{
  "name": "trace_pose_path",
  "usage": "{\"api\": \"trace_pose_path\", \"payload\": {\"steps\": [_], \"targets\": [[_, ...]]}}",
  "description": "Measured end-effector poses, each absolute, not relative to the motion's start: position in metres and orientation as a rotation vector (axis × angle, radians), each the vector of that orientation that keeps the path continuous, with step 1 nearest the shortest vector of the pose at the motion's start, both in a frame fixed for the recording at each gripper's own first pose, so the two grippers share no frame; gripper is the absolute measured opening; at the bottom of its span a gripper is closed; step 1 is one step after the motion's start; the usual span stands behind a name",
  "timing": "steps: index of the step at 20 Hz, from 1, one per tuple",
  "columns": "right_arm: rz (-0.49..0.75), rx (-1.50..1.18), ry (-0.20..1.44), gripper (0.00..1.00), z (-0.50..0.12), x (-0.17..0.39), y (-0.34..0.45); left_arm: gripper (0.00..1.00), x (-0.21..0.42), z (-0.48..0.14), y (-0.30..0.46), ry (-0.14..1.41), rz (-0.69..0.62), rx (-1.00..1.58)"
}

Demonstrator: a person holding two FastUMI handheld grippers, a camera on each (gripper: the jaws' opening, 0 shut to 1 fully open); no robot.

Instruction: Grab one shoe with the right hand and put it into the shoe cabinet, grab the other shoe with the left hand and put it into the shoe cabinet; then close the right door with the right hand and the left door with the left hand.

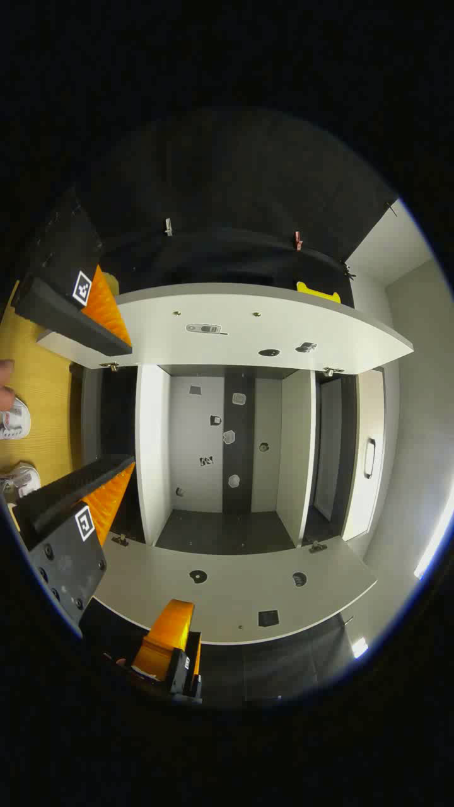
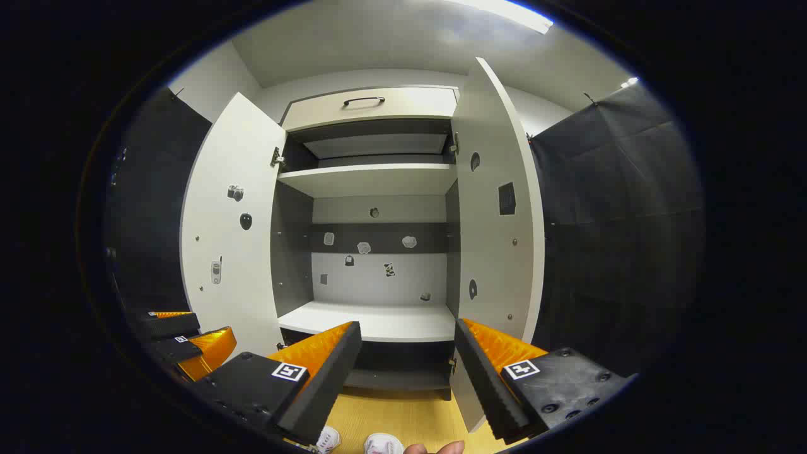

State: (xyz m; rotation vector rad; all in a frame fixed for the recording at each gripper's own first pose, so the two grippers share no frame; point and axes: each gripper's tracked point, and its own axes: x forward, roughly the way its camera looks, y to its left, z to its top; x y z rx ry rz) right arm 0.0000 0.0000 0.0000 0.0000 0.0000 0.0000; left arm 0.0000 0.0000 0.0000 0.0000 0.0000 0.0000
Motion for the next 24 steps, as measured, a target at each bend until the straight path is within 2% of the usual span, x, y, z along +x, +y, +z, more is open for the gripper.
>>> {"api": "trace_pose_path", "payload": {"steps": [17,20,24], "targets": [[0.003,0.019,0.052,0.98,-0.018,-0.016,0.016,0.98,-0.014,0.013,0.017,-0.044,0.004,0.027],[0.021,0.021,0.107,0.98,-0.041,-0.024,0.024,0.98,-0.017,0.013,0.020,-0.038,0.005,0.034],[0.047,0.015,0.238,0.98,-0.106,-0.039,0.039,0.98,-0.022,0.021,0.029,-0.061,0.018,0.054]]}}
